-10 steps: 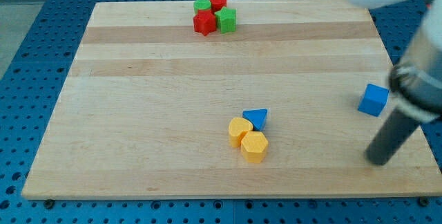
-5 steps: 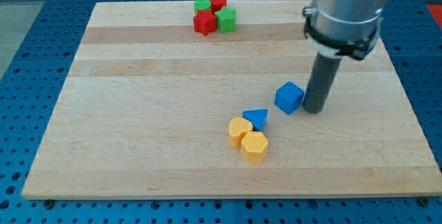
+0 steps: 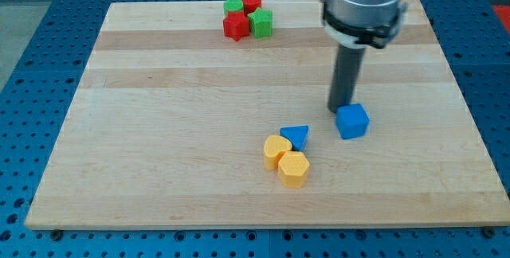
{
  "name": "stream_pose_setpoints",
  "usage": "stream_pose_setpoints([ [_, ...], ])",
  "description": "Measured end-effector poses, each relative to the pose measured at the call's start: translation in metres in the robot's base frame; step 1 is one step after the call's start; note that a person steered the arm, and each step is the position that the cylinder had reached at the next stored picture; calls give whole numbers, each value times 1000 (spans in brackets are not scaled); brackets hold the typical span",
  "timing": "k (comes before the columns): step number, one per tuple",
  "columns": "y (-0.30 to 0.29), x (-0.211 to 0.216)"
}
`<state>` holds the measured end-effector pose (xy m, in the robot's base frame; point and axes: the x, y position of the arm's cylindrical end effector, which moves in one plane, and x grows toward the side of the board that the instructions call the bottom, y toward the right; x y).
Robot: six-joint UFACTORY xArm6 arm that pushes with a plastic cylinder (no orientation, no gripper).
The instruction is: Move the blue cube to the right of the yellow hexagon
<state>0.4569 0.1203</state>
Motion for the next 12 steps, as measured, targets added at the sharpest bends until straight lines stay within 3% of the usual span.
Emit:
stream_pose_setpoints([
  [5,87,57],
  [8,4,69],
  [10,35,53],
  [12,-11,90],
])
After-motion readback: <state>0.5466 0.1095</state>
